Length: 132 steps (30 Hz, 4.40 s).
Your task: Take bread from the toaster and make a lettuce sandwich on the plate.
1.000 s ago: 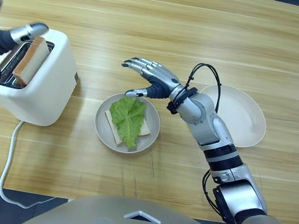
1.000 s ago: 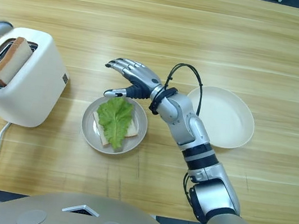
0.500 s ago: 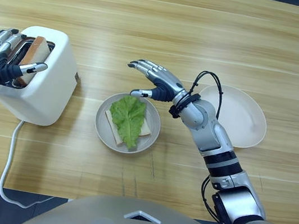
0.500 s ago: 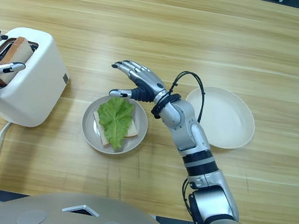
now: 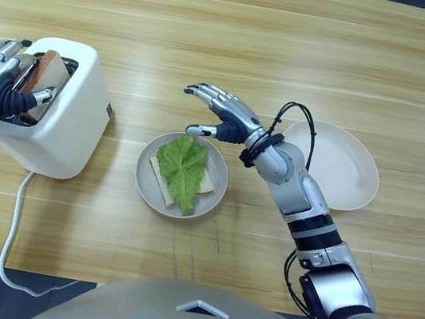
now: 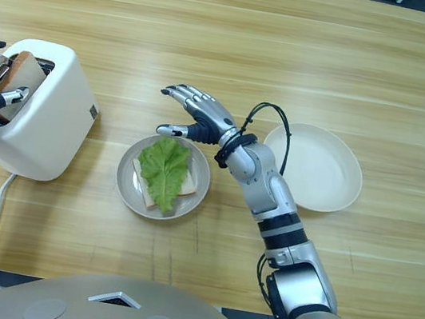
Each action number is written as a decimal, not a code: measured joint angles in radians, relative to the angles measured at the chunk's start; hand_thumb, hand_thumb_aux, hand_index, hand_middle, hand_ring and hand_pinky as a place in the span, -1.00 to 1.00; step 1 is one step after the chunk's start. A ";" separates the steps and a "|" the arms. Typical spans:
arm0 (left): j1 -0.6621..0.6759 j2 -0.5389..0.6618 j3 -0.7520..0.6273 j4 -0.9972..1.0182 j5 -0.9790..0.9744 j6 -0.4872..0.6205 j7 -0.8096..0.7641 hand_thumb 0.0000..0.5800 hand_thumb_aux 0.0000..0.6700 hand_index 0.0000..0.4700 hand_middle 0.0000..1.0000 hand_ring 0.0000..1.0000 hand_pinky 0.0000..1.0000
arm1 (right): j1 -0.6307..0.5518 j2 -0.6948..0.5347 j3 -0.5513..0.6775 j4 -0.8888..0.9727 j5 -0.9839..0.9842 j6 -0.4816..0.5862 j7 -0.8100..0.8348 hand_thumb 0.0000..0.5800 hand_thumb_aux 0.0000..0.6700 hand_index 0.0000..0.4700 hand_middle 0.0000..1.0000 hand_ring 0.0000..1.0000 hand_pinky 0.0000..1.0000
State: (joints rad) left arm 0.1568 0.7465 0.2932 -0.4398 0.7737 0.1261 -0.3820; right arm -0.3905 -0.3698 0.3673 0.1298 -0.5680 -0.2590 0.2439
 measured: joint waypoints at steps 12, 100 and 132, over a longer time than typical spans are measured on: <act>-0.061 -0.038 0.062 -0.022 -0.136 -0.024 0.088 1.00 1.00 1.00 -1.00 -1.00 -1.00 | -0.006 0.006 -0.001 0.015 -0.001 0.000 -0.014 -1.00 -1.00 -1.00 -1.00 -1.00 -1.00; -0.509 -0.271 -0.419 0.100 -0.561 -0.262 -0.093 0.75 0.29 0.29 -0.15 -0.15 -0.15 | 0.061 -0.075 -0.247 0.041 0.079 0.002 -0.212 -1.00 -1.00 -1.00 -1.00 -1.00 -1.00; 0.146 -0.178 -0.544 0.337 -0.591 -0.520 -0.322 1.00 1.00 1.00 1.00 1.00 1.00 | 0.517 -0.243 0.087 -0.170 0.268 -0.275 0.402 1.00 1.00 1.00 1.00 1.00 1.00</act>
State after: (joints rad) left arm 0.3032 0.5684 -0.2506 -0.1026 0.1831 -0.3940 -0.7037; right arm 0.1266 -0.6128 0.4538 -0.0398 -0.3000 -0.5336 0.6464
